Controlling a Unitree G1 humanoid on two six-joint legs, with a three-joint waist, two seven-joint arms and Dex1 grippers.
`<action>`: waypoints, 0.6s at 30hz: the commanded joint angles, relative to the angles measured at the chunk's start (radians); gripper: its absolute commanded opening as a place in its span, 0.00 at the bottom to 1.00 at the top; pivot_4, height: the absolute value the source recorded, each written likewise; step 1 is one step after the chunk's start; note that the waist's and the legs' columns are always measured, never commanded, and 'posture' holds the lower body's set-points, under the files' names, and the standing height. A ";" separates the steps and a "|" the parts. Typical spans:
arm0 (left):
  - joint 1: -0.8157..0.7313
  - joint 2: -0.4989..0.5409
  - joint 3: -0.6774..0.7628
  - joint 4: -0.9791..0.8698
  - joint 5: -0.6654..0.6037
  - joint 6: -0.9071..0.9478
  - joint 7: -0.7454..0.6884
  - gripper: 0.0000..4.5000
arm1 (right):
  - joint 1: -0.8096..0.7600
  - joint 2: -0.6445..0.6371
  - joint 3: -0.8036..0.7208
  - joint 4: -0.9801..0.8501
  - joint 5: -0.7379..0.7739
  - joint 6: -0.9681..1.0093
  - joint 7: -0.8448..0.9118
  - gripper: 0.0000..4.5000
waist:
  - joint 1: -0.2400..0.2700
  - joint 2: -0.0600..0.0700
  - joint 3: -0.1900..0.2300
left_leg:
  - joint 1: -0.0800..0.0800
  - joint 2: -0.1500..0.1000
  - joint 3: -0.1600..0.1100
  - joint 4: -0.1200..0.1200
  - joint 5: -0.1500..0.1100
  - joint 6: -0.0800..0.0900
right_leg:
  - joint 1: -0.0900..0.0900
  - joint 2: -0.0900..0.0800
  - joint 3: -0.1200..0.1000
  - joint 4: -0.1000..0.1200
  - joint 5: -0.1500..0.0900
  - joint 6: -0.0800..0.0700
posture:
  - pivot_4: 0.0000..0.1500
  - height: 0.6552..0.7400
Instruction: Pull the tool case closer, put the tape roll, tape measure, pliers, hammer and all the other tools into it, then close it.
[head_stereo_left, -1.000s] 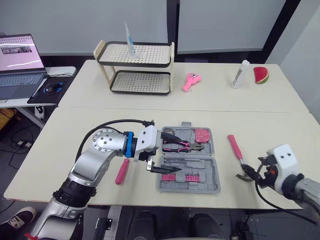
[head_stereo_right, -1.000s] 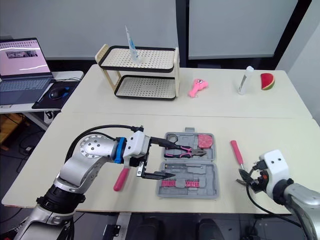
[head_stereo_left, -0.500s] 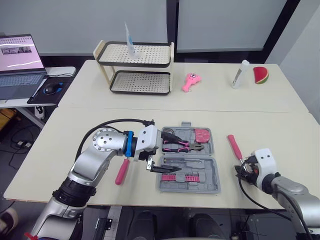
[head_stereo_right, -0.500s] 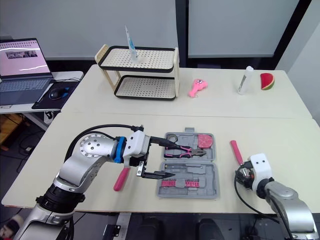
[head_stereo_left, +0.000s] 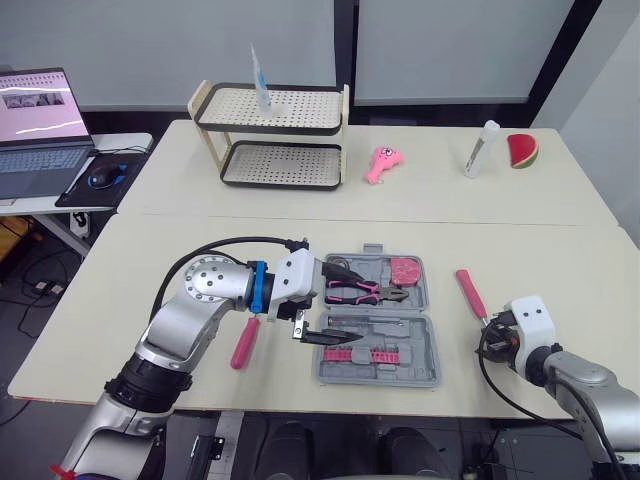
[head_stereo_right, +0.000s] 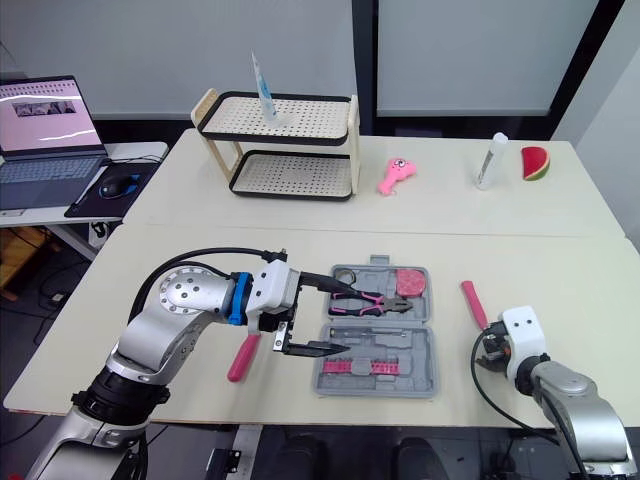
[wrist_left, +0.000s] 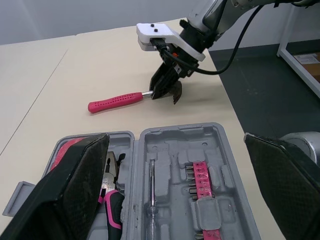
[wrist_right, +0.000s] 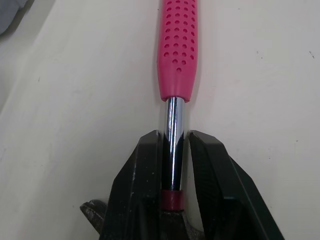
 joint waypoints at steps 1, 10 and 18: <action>0.004 0.005 0.021 -0.020 -0.006 -0.030 -0.002 1.00 | 0.027 0.001 -0.013 -0.022 0.009 -0.005 0.008 0.09 | 0.000 0.000 0.000 | 0.000 0.000 0.000 0.000 0.000 0.000 | 0.000 0.000 0.000 0.000 0.000 0.000 | 1.00 1.00; 0.055 0.004 0.096 -0.025 -0.033 -0.141 0.004 1.00 | 0.048 -0.185 0.045 -0.163 -0.020 -0.092 0.153 0.05 | -0.001 0.001 0.000 | 0.000 0.000 0.001 0.000 0.000 0.000 | -0.001 0.000 0.000 0.000 0.000 0.000 | 1.00 1.00; 0.204 0.200 0.267 -0.061 -0.176 -0.048 -0.113 1.00 | -0.181 -0.500 0.327 -0.331 -0.052 -0.154 0.473 0.05 | -0.026 0.001 0.002 | 0.001 0.000 -0.011 -0.001 0.000 0.000 | 0.000 0.003 0.000 0.000 0.000 0.000 | 1.00 1.00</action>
